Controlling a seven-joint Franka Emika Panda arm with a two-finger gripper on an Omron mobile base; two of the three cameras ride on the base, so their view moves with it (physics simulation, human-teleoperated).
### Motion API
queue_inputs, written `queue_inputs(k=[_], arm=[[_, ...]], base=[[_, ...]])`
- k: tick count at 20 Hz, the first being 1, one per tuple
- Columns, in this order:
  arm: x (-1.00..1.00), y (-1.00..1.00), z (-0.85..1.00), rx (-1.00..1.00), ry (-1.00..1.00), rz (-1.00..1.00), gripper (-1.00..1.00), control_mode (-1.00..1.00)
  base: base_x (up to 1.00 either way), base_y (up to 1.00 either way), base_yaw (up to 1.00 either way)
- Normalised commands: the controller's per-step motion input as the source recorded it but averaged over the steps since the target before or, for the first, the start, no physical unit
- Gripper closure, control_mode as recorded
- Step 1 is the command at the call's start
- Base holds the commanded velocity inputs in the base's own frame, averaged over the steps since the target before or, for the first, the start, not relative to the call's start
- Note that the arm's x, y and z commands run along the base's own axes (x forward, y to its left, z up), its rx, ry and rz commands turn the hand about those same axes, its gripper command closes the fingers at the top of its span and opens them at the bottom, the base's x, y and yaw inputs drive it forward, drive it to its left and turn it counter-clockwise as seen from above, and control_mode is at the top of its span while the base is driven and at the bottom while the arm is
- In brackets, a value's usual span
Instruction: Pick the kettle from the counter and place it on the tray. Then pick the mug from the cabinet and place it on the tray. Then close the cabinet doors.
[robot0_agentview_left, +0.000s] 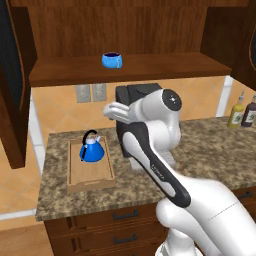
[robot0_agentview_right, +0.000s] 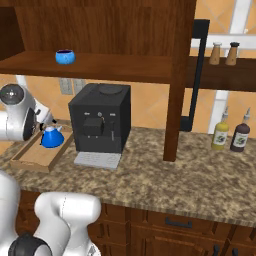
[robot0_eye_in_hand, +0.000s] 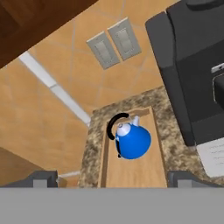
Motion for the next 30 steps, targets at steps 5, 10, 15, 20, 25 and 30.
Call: queue_inputs(k=[5, 10, 15, 20, 25, 30], arm=[[-0.09, 0.0, 0.0, 0.01, -0.03, 0.15, -1.0, -1.0], [0.0, -0.03, 0.25, 0.0, -0.13, 0.11, -1.0, -1.0], [0.0, -0.12, 0.41, 0.0, -0.09, 0.07, -1.0, -1.0], [0.15, -0.16, 0.3, 0.0, -0.01, 0.04, -1.0, -1.0], [0.27, -0.26, 0.29, 0.0, 0.0, 0.05, -1.0, -1.0], [0.29, -0.24, 0.24, 0.0, 0.0, 0.04, -1.0, -1.0]], base=[[0.0, 0.0, 0.0], [0.0, 0.0, 0.0], [0.0, 0.0, 0.0], [0.0, 0.0, 0.0], [0.0, 0.0, 0.0], [0.0, 0.0, 0.0]])
